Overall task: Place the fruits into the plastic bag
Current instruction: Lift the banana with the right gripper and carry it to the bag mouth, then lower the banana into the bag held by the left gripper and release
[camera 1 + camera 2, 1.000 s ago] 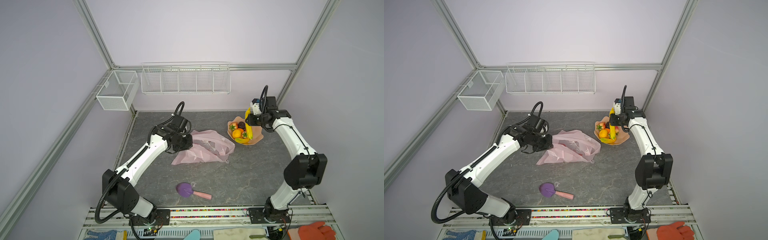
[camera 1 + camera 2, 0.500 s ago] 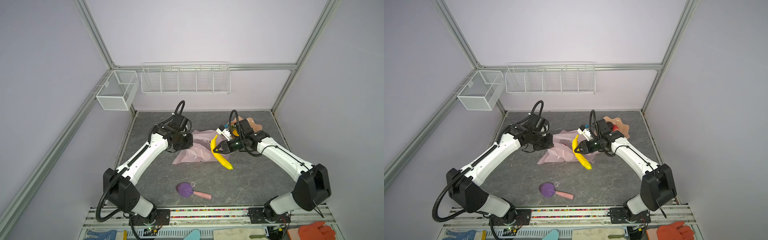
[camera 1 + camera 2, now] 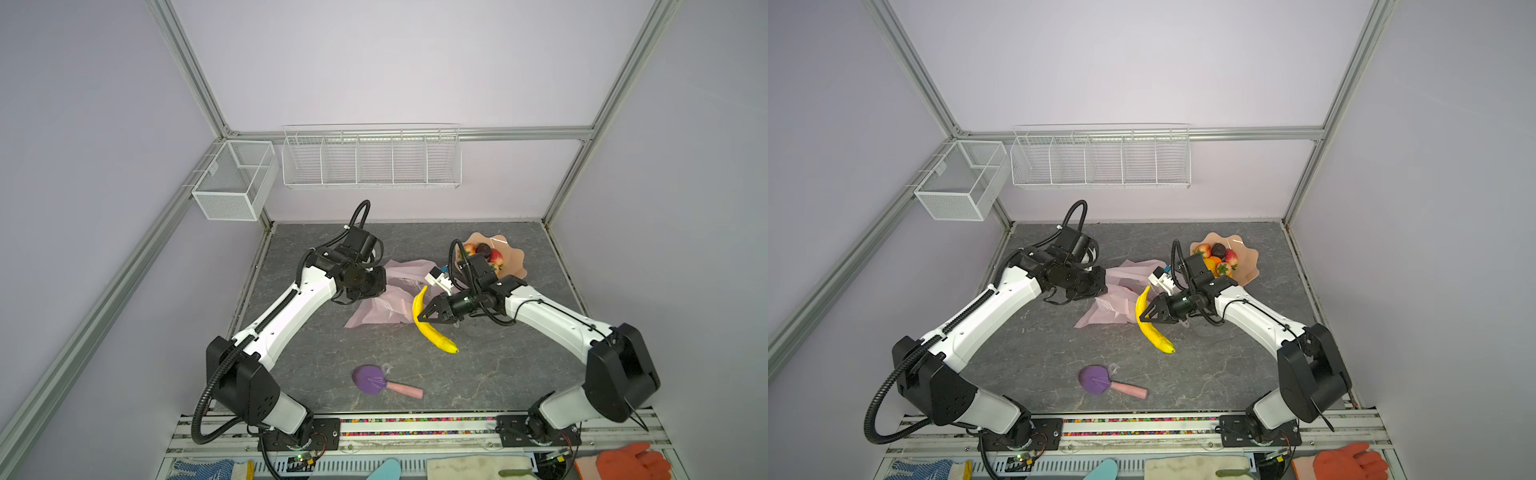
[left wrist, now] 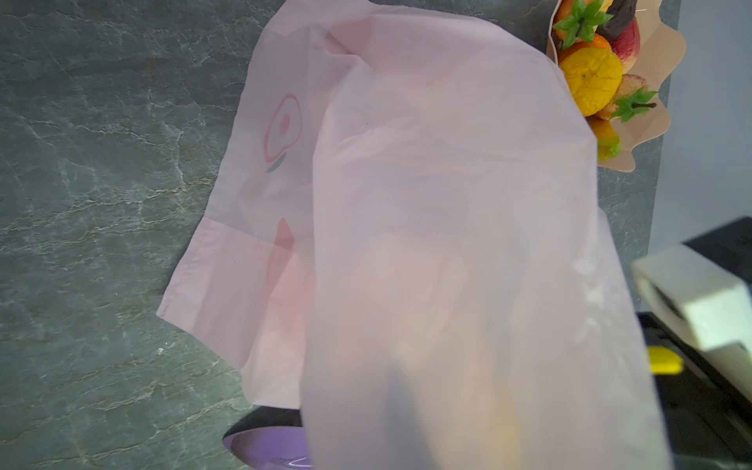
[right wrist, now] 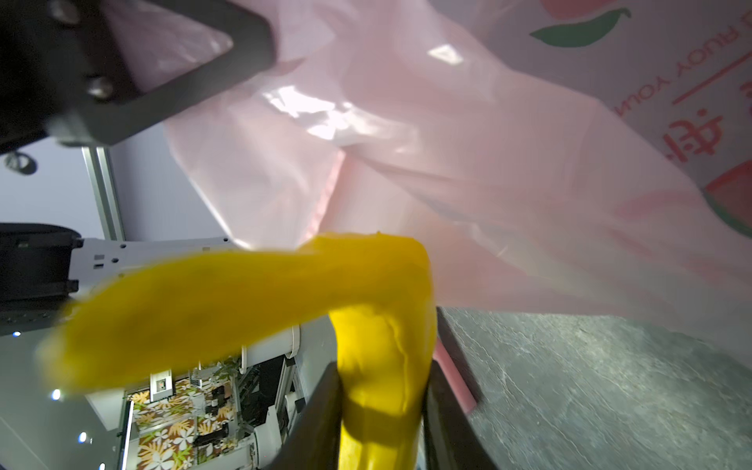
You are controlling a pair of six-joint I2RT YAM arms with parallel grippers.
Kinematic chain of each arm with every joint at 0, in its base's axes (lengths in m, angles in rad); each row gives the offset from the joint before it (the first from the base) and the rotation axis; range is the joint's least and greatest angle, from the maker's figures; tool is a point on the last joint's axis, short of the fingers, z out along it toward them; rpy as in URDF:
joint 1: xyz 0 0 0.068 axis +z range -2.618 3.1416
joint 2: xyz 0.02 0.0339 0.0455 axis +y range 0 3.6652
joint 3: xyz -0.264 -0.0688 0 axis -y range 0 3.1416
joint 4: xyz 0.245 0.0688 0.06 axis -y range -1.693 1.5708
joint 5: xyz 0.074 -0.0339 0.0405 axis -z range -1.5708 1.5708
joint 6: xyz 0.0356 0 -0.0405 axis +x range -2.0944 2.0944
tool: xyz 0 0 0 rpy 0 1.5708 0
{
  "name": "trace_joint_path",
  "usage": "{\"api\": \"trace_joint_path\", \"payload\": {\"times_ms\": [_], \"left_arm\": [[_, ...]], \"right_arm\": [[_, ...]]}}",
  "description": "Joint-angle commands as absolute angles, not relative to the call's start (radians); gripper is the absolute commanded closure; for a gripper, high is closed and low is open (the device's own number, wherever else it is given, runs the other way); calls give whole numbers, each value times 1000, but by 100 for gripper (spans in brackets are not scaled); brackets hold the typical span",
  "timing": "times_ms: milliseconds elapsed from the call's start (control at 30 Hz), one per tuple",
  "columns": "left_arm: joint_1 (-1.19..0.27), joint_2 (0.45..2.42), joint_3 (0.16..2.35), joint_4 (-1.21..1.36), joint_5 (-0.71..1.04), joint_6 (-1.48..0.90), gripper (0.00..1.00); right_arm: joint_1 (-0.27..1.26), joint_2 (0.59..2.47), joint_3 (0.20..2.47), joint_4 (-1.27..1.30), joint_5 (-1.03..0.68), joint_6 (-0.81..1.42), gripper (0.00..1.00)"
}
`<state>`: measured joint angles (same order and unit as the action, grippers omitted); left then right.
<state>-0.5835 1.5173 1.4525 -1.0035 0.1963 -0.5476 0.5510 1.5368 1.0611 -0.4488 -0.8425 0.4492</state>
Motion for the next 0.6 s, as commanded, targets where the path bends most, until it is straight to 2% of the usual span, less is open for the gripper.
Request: {"api": "trace_joint_path", "payload": {"times_ms": [0, 267, 567], "left_arm": [[-601, 1510, 1489, -1020, 183, -507, 100], [-653, 1504, 1480, -1030, 157, -437, 100], [-803, 1587, 1529, -1050, 122, -317, 100]], "right_arm": [[544, 1595, 1083, -376, -835, 541, 93], [484, 1695, 1132, -329, -773, 641, 93], [429, 1832, 1241, -240, -701, 759, 93]]}}
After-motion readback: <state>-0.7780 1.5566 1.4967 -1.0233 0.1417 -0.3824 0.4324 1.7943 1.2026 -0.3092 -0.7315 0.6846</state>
